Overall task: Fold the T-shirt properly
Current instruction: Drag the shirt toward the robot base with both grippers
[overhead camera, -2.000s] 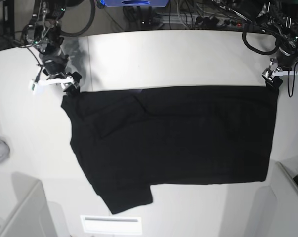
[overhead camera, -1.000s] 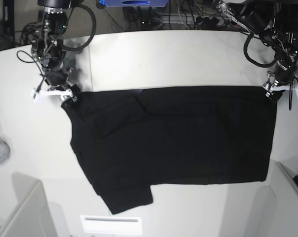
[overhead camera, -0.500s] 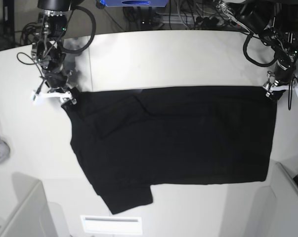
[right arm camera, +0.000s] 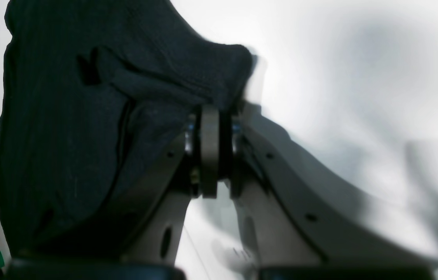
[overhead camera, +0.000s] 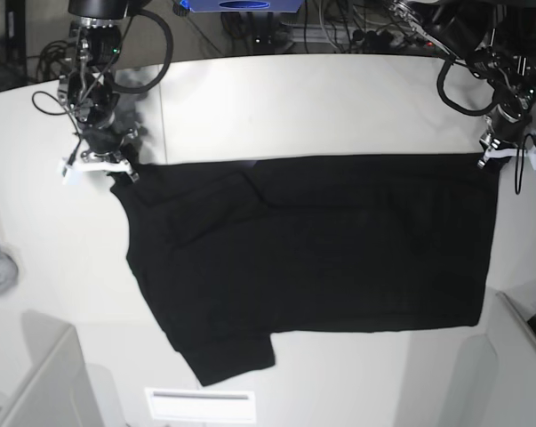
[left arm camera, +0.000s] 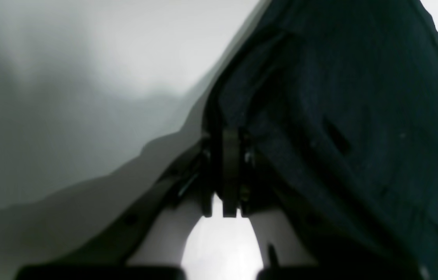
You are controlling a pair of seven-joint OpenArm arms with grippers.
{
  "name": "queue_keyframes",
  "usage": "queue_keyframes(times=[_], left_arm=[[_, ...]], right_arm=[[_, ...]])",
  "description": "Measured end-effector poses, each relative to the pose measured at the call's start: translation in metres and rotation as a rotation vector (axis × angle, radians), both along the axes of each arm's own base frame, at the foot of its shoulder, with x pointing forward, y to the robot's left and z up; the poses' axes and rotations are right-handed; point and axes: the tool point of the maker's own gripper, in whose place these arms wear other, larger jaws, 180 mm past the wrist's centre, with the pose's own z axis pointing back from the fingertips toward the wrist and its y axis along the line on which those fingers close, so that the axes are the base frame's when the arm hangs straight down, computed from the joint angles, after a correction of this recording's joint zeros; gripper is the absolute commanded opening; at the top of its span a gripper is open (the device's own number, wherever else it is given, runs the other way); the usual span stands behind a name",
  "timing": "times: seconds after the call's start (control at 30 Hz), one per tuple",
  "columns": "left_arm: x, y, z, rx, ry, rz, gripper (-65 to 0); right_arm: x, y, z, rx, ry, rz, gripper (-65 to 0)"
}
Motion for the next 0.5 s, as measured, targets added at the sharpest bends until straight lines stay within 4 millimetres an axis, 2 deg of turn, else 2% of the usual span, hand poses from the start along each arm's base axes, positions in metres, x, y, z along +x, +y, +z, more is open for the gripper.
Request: queue_keyframes(times=[0.07, 0.23, 0.37, 0.5], left_arm=[[0.000, -0.002, 0.000, 0.015, 0.005, -0.026, -65.0], [-0.012, 0.003, -0.001, 0.047, 0.047, -0.069, -65.0], [-0.030, 0.006, -0.002, 0.067, 0.063, -0.083, -65.0], [-0.054, 0.010, 0.004, 0.145, 0.157, -0.132, -65.0]], right_arm=[[-0.001, 0.000, 0.001, -0.001, -0.001, 0.002, -65.0], [-0.020, 0.002, 0.004, -0.013, 0.012, 0.016, -65.0], [-0.038, 0.002, 0.006, -0.027, 0.034, 0.027, -65.0], [-0.059, 0.005, 0.009, -0.035, 0.059, 0.040, -65.0]])
